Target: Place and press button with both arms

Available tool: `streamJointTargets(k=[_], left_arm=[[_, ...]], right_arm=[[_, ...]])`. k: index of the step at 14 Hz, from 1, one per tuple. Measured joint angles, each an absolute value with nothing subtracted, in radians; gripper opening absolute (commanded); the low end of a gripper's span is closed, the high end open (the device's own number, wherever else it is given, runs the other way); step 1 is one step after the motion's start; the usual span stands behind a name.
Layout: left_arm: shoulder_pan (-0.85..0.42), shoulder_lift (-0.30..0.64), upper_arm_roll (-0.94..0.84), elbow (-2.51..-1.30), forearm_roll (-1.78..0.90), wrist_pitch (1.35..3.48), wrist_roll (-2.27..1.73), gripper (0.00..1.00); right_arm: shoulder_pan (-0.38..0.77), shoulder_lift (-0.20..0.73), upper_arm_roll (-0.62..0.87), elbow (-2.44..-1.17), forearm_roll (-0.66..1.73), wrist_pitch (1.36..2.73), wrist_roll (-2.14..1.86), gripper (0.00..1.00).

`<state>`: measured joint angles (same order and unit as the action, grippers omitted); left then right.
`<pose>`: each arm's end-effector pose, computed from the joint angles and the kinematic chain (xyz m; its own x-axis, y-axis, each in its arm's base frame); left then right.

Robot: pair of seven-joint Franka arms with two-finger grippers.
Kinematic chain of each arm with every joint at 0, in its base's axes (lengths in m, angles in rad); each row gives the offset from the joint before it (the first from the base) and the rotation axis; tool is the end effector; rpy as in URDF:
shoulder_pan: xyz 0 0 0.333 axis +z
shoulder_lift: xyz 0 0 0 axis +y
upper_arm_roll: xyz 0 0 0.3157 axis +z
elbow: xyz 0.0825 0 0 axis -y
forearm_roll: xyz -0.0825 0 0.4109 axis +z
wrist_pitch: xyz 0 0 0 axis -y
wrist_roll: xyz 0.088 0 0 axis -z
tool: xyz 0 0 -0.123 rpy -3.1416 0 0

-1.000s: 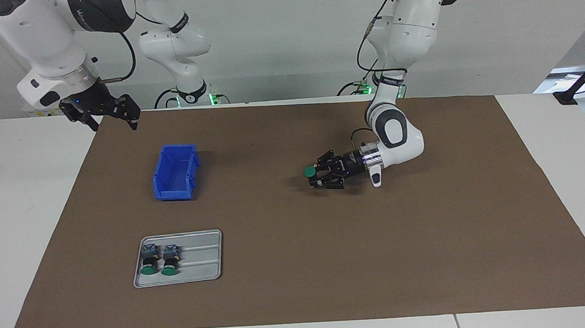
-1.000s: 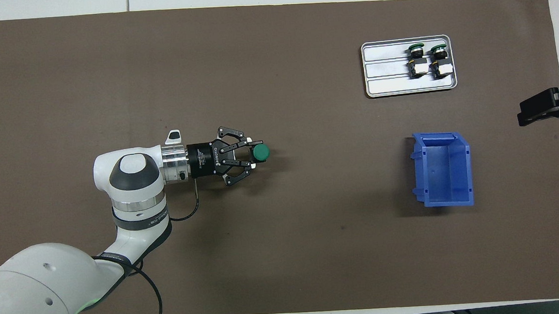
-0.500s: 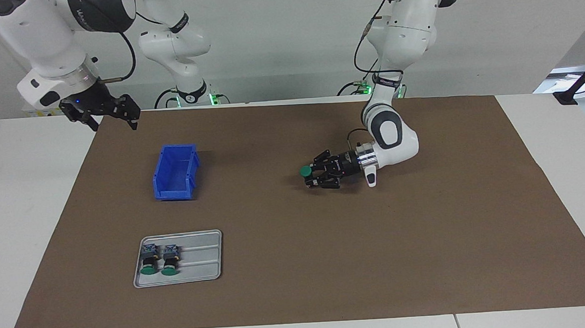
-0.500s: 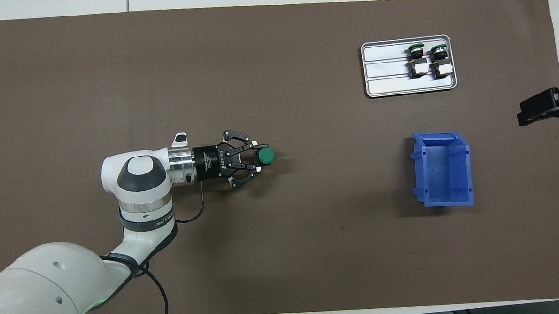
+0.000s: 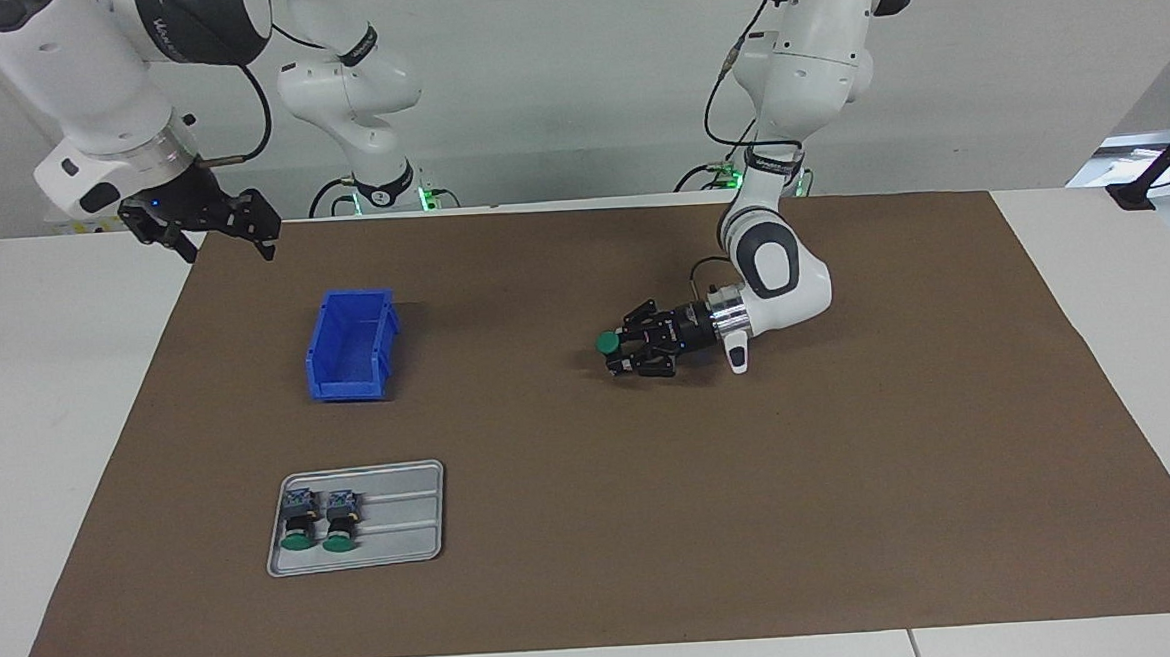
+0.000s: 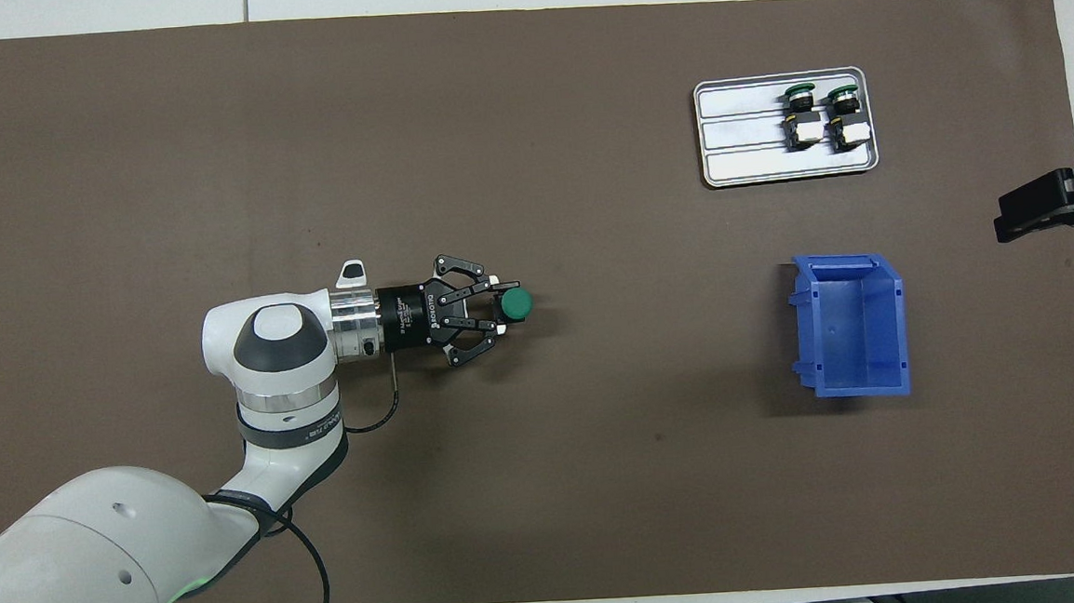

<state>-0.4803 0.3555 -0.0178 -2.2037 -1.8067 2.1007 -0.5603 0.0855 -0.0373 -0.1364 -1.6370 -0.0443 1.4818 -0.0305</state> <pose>0.4722 -0.3253 0.1955 0.0371 0.3055 -0.9515 0.9993 -0.0194 0.0327 0.5557 -0.0353 0.5896 0.9926 -0.0233 -0.1190 -0.0192 -0.9992 0.0356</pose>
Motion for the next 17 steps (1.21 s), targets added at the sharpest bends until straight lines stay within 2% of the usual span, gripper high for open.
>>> streamJointTargets(k=[3,11,17], left_arm=[[-0.48,0.356,-0.018,-2.207,-1.807,2.103,-0.559,0.17],[-0.48,0.356,-0.018,-2.207,-1.808,2.109,-0.559,0.35],[-0.483,0.349,-0.018,-2.207,-1.811,2.15,-0.562,0.57]], right_arm=[[0.086,-0.037,-0.136,-1.637,-0.044,1.482,-0.031,0.99],[0.086,-0.037,-0.136,-1.637,-0.044,1.482,-0.031,0.99],[0.086,-0.037,-0.136,-1.637,-0.044,1.482,-0.031,0.99]])
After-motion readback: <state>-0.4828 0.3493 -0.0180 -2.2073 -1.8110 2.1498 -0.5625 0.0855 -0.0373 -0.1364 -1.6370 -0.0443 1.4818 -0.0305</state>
